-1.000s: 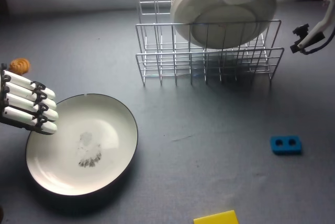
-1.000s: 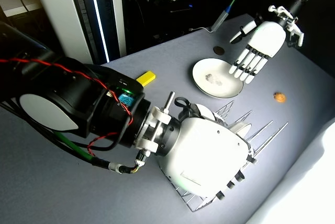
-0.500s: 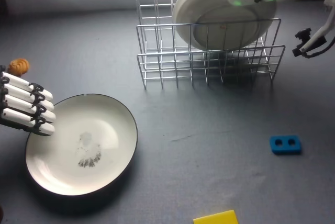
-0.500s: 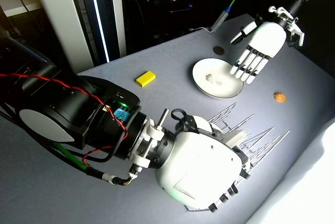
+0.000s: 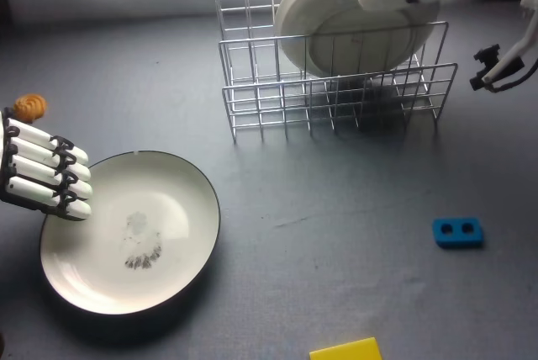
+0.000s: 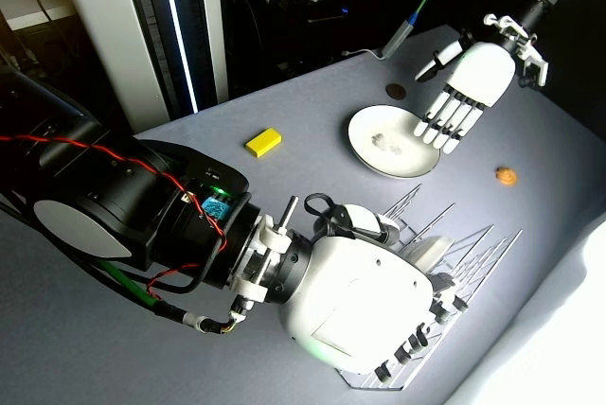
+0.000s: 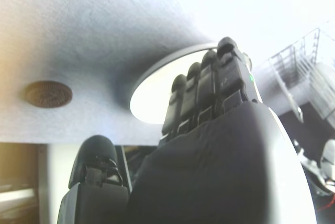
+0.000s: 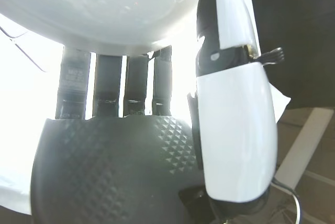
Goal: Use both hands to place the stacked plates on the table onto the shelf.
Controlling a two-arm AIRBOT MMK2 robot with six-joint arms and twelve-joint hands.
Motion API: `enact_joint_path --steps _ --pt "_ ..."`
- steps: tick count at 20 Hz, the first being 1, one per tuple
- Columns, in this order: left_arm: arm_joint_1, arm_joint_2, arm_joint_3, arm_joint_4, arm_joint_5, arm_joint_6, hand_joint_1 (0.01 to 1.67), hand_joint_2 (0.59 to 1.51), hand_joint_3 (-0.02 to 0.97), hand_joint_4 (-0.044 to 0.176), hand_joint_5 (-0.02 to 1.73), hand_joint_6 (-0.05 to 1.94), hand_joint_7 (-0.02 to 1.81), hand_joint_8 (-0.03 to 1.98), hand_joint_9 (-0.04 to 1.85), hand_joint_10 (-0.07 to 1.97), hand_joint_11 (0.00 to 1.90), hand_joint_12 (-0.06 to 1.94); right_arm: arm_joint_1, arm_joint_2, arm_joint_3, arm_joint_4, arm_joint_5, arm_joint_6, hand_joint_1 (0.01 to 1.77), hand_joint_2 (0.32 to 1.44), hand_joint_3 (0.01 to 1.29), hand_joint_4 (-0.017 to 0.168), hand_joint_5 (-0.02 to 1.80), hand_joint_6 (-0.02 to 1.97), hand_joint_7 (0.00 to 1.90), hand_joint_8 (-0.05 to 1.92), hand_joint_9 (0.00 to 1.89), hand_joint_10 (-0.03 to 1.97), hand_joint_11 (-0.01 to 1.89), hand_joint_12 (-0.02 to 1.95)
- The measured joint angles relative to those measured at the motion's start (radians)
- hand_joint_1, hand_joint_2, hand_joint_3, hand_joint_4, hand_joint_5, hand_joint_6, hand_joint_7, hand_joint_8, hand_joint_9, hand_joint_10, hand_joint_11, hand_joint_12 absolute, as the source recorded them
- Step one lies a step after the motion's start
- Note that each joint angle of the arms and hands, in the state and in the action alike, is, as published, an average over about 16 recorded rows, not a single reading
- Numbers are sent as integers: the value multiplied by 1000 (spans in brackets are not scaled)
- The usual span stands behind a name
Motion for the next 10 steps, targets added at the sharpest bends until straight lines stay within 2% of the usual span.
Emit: enact_joint_path --steps 6,10 --pt "8 0 2 -2 2 1 13 1222 17 2 43 18 21 3 -1 -12 21 5 43 28 -37 -27 10 -53 1145 997 11 -3 682 16 732 12 734 18 450 867" --pt "16 0 4 -5 4 2 13 1222 17 1 46 18 20 3 -9 -19 21 5 92 57 -91 -49 5 -151 1137 995 11 -3 543 15 560 11 537 15 272 754"
